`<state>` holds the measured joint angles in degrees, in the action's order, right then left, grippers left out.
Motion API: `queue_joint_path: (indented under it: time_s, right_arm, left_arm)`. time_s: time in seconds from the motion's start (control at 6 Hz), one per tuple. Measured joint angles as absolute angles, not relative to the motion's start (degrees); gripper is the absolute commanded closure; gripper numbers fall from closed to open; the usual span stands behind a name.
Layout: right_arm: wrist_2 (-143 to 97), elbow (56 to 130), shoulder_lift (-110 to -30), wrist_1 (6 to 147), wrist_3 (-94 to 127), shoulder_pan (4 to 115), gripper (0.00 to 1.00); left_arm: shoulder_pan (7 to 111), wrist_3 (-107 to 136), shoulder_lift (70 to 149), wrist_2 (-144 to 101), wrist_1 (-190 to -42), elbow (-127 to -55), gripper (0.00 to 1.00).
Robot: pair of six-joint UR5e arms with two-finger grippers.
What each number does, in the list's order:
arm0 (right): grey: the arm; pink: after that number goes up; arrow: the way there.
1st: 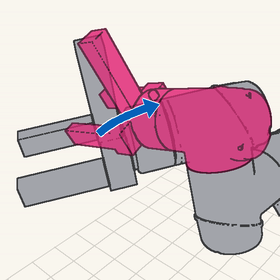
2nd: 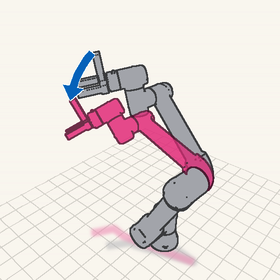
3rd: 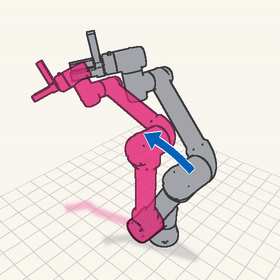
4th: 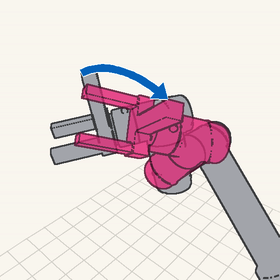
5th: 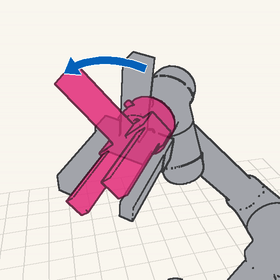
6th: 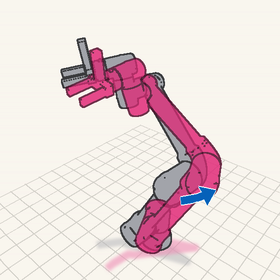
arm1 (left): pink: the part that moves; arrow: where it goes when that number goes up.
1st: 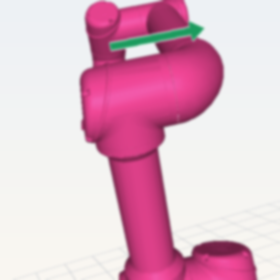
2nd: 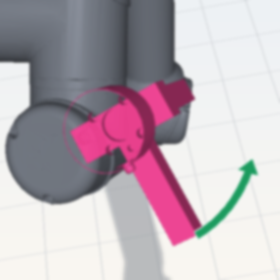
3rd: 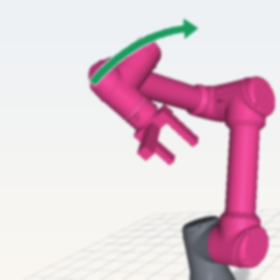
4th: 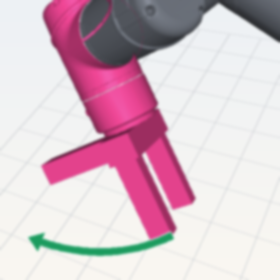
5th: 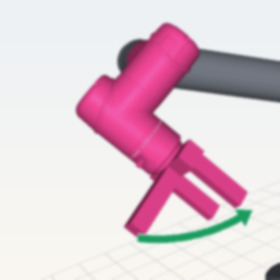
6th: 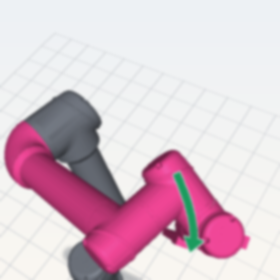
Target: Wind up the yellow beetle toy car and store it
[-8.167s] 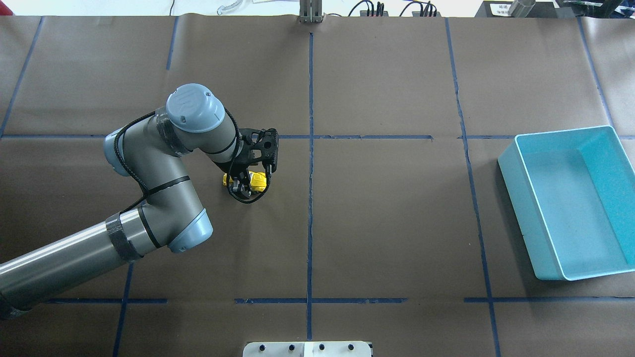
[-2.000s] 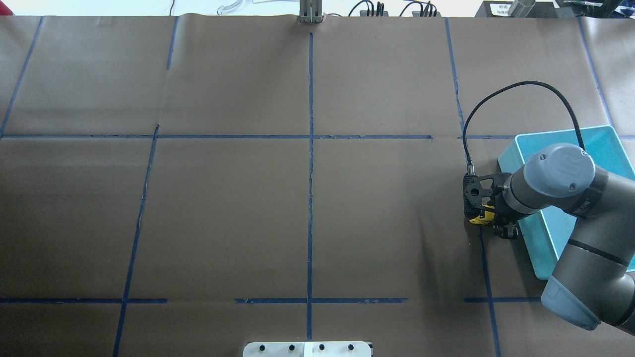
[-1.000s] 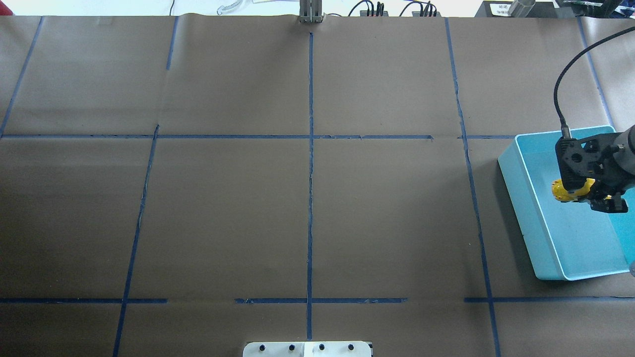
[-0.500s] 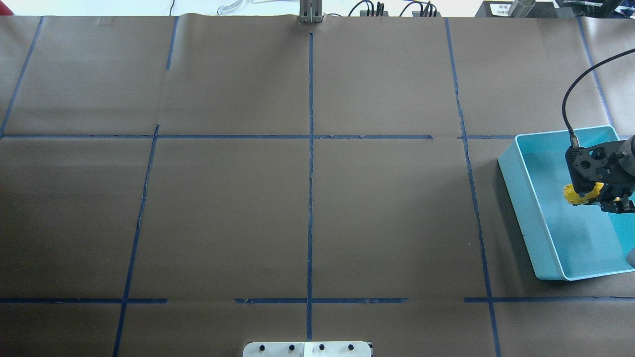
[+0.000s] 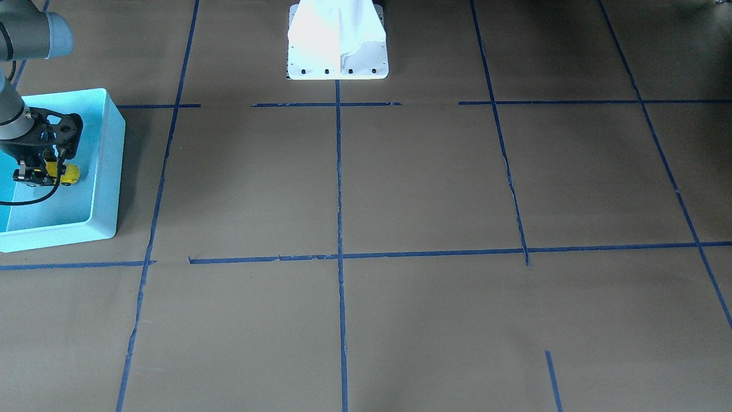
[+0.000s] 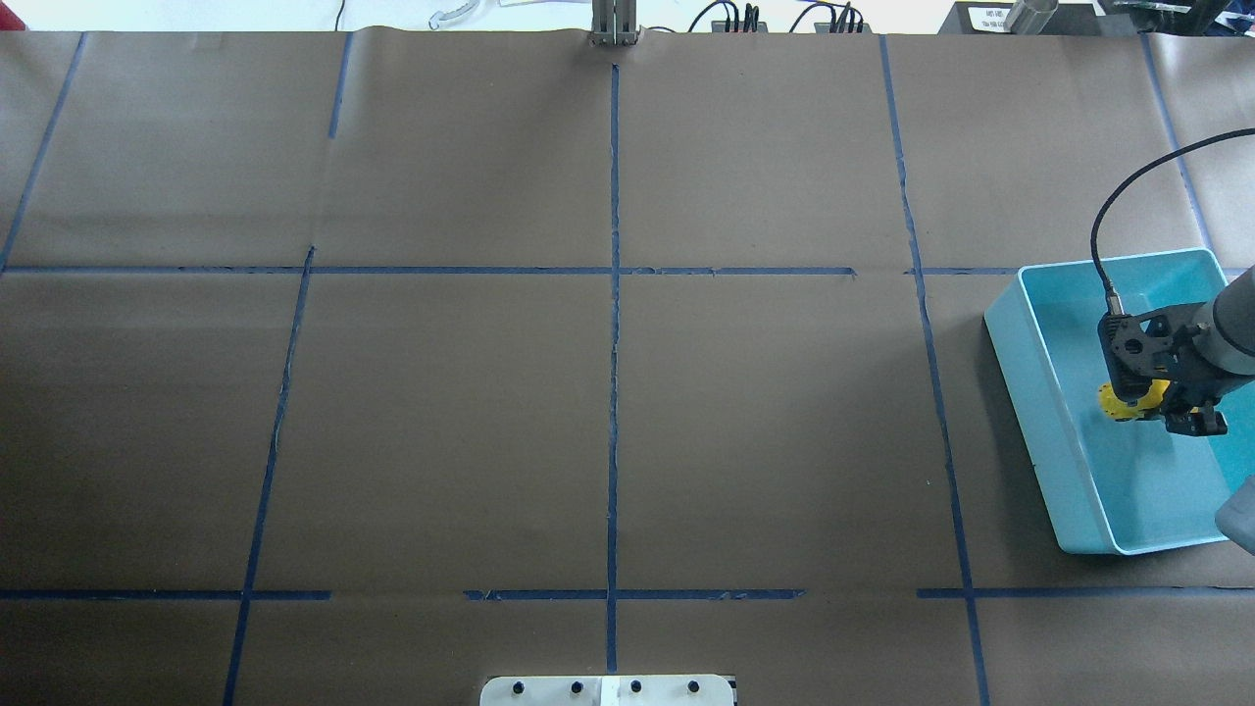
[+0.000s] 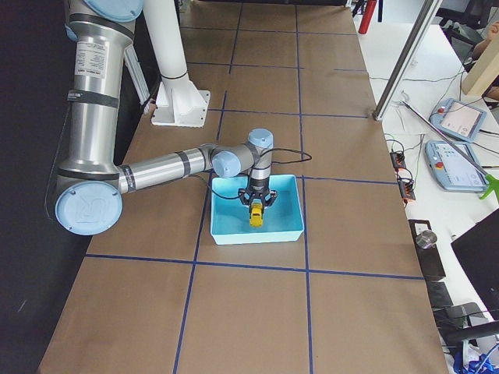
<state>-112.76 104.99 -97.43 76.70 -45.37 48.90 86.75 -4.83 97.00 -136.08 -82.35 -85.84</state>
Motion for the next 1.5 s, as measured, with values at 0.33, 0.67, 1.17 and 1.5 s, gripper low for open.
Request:
queue_joint_path:
  time_s: [0.33, 0.67, 1.17, 1.5]
  right_arm:
    - [-113.1, 104.2, -97.4, 74.7, -44.9, 48.5, 0.01]
    - [-114.0, 104.7, -97.4, 74.5, -44.9, 48.6, 0.0]
    - [-120.2, 109.8, -99.9, 75.8, -45.4, 56.2, 0.0]
    - [-128.4, 110.3, -100.8, 83.6, -46.1, 73.9, 0.0]
  left_arm:
    - [86.7, -4.8, 97.0, -136.1, -82.4, -86.0, 0.0]
    - [86.9, -4.8, 96.9, -136.1, -82.4, -86.3, 0.0]
    - [87.5, -4.7, 96.9, -136.1, -82.4, -86.4, 0.0]
    - [87.5, -4.8, 96.9, -136.1, -82.4, -86.3, 0.0]
